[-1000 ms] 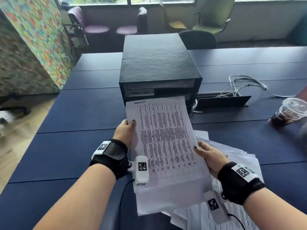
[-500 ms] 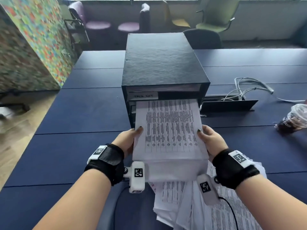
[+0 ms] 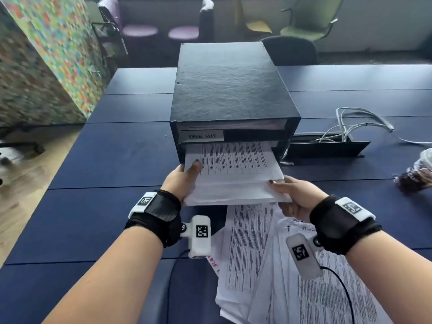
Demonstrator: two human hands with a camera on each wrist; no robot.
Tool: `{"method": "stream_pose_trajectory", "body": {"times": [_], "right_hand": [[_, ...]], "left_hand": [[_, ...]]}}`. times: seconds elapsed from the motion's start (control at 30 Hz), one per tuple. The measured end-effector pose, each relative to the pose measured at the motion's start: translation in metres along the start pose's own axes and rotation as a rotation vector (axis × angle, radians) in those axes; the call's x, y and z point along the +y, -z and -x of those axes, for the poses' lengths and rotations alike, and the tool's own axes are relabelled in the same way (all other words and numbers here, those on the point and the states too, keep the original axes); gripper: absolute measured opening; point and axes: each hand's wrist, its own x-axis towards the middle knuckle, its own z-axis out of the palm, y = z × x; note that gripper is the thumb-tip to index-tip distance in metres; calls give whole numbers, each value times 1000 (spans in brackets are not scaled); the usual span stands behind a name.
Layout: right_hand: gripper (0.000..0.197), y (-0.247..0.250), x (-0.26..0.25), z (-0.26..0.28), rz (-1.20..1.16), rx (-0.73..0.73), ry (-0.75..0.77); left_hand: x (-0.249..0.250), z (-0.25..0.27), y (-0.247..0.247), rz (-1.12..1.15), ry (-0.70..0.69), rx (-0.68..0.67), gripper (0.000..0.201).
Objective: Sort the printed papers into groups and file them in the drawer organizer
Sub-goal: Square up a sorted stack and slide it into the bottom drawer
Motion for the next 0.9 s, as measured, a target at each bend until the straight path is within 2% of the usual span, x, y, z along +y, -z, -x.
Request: {"method": "stream_pose_trajectory", "body": {"times": [0.07,0.13,0.2,0.3,0.37,0.43,0.53,0.63,0.7,0.77,0.83,0.9], "right_hand": [[8,-2,-10,-9,-127,40,9],[16,-8,-21,-20,-248,103,4],[29,-15,-31,-27,-423,144,0],[53,-23,-40,-34,-622,136,37],[59,-29,-43,-41,-661,129,92],[54,-35,-45,-48,-668,130,155],[19,-43,-48,-57,-609,124,222],[17,-48,-49,-56,-535,107,268],[10,-47,-48,-53,-421,154,288],[28,-44,-43,-49,-2,238,353],[32,-46,-35,-43,470,343,509],[37,-52,-28,-33,718,428,645]], "left_hand": [[12,0,-3,123,88,-53,43],[21,4,-2,334,168,-127,37],[26,7,1,329,179,-176,28],[25,2,2,333,141,-119,13],[26,-2,0,457,116,-64,3],[26,-6,-3,590,100,-13,8],[25,-11,-9,631,41,-1,15],[25,-13,-15,607,-21,-6,19],[26,-9,-16,574,-51,-13,21],[23,-6,-15,567,-74,-5,25],[19,-7,-15,536,-110,18,27],[16,-7,-17,456,-140,57,36]]}}
